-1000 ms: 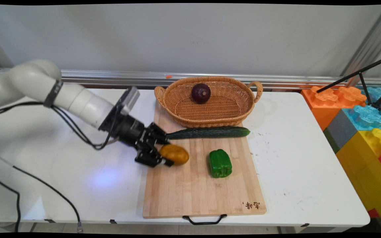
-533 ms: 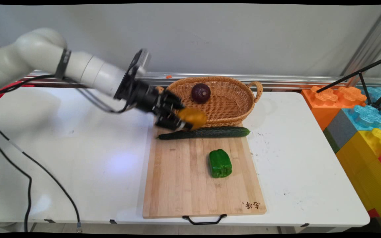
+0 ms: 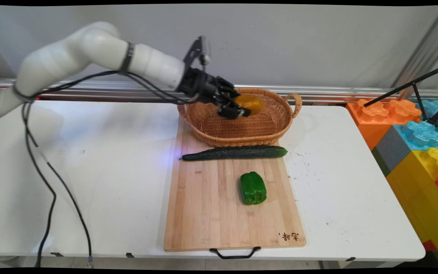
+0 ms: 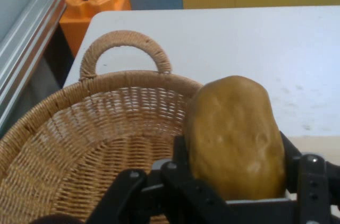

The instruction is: Place the picked object in the vegetable basket

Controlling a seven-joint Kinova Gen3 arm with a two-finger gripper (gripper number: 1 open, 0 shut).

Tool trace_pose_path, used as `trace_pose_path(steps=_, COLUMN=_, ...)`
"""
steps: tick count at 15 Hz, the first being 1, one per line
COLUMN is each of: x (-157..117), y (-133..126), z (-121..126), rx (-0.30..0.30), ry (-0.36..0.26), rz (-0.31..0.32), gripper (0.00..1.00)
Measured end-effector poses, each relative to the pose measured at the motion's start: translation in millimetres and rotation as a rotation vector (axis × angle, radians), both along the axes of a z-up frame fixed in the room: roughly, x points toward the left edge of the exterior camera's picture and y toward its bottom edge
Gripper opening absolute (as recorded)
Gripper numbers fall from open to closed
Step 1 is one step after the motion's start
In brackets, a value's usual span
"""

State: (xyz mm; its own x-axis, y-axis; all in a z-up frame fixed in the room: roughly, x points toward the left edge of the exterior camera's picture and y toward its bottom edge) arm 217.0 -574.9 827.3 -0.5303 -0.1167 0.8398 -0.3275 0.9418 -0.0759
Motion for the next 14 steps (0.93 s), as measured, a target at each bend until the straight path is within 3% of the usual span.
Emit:
trace_pose_path(steps=4, x=-34, y=-34, z=-38, rx=0.004, ry=-0.031, rz=-0.001, gripper=0.00)
trace_pose_path(steps=11, x=-75, y=-68, z=-92, rx=0.008, ry=-0.074, rz=-0.018, gripper=0.00)
trace_pose_path(steps=12, x=-81, y=-72, z=-96, rx=0.009, ry=-0.076, rz=-0.022, gripper=1.00)
trace_pose_path(steps=14, x=-88, y=-76, z=-98, rx=0.011, ry=-0.074, rz=-0.026, gripper=1.00)
